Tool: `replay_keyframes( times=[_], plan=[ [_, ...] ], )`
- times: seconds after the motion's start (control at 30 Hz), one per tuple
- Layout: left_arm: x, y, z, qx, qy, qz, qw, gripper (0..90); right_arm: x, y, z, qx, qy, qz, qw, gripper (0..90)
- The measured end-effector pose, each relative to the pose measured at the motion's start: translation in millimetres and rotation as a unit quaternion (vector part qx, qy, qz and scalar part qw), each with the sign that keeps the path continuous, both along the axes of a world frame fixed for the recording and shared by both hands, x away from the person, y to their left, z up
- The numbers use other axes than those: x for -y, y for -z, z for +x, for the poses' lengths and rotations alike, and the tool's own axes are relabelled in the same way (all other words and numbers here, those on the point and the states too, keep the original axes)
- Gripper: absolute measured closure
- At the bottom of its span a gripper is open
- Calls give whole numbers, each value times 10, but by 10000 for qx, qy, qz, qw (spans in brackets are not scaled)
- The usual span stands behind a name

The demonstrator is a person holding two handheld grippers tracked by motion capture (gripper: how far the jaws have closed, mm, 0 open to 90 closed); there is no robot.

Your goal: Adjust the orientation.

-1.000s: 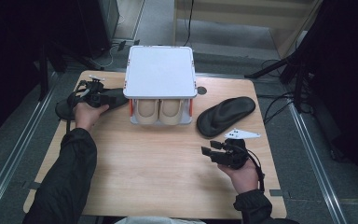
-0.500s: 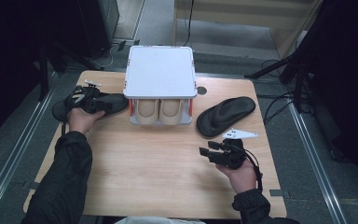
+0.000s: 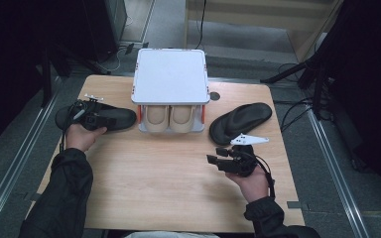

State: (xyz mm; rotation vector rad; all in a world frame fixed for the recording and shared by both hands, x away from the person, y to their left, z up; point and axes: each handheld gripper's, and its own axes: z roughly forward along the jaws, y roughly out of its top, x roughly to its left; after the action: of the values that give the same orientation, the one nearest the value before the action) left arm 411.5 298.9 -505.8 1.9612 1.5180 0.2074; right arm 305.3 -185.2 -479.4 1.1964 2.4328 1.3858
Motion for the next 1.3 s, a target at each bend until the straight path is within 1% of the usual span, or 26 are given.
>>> replay_keyframes(
  times=[0.03,0.07,0.1,0.13,0.23,0.3,0.33,0.37,0.43,0.47,0.6,0.63,0.83,0.87,0.9,0.93,1.0,1.03,1.07,1.1,1.13,1.17,1.2,1.23,1.27,1.3],
  plan=[
    [10,-4,-58,-3,31,55,10000,891,-21,1,17,16,-37,-19,10000,493],
    [10,-4,-58,-3,31,55,10000,889,-21,1,17,16,-37,-19,10000,493],
    [15,-5,-111,-9,36,79,10000,888,-42,-3,27,6,-78,-13,10000,493],
    [15,-5,-111,-9,36,79,10000,888,-42,-3,27,6,-78,-13,10000,493],
    [-1,2,-213,-16,24,1,10000,874,-78,-5,60,34,-139,-2,9999,493],
    [-8,1,-237,-31,5,-22,10000,875,-86,-2,71,42,-154,-11,9999,493],
    [-20,-2,-291,-41,-11,12,10000,871,-107,-3,89,38,-181,-56,9998,493],
    [-20,-2,-291,-41,-11,12,10000,870,-119,-6,94,37,-184,-68,9998,493],
    [-44,1,-377,-35,-25,-3,10000,865,-143,-10,105,31,-227,-65,9997,493],
    [-44,1,-377,-35,-25,-3,10000,865,-143,-10,105,31,-227,-65,9997,493],
    [-88,-2,-504,-57,-53,21,10000,854,-193,-14,141,44,-297,-85,9995,494],
    [-88,-2,-504,-57,-53,21,10000,852,-193,-14,141,44,-297,-85,9995,494],
    [-159,-5,-623,-138,-127,-2,9998,859,-236,-20,172,77,-378,-67,9992,494],
    [-178,-7,-646,-115,-193,-64,9997,852,-246,-20,182,68,-399,-62,9992,494],
    [-178,-7,-646,-115,-193,-64,9997,838,-246,-20,182,68,-399,-62,9992,494],
    [-189,-18,-649,-132,-201,-127,9996,838,-253,-21,186,59,-406,-64,9991,494],
    [-209,-64,-666,-82,-237,-153,9996,797,-263,-20,194,68,-422,-63,9991,494],
    [-223,-100,-680,-9,-275,-166,9995,775,-268,-20,197,69,-435,-70,9990,494],
    [-270,-184,-708,121,-437,-205,9988,706,-274,-18,200,64,-439,-67,9990,494],
    [-270,-184,-708,121,-437,-205,9988,699,-274,-18,200,64,-439,-67,9990,494],
    [-303,-222,-722,165,-510,-196,9984,699,-275,-18,201,62,-441,-65,9990,494],
    [-372,-268,-741,237,-744,-175,9968,648,-274,-18,203,59,-440,-78,9990,494],
    [-372,-268,-741,237,-744,-175,9968,619,-274,-18,203,59,-440,-78,9990,494],
    [-446,-295,-753,279,-948,-108,9951,586,-272,-18,203,57,-430,-82,9990,494],
    [-446,-295,-753,279,-948,-108,9951,552,-272,-18,202,58,-426,-84,9990,494],
    [-483,-301,-756,330,-1025,-58,9942,520,-271,-18,202,56,-424,-85,9990,494]
  ],
)
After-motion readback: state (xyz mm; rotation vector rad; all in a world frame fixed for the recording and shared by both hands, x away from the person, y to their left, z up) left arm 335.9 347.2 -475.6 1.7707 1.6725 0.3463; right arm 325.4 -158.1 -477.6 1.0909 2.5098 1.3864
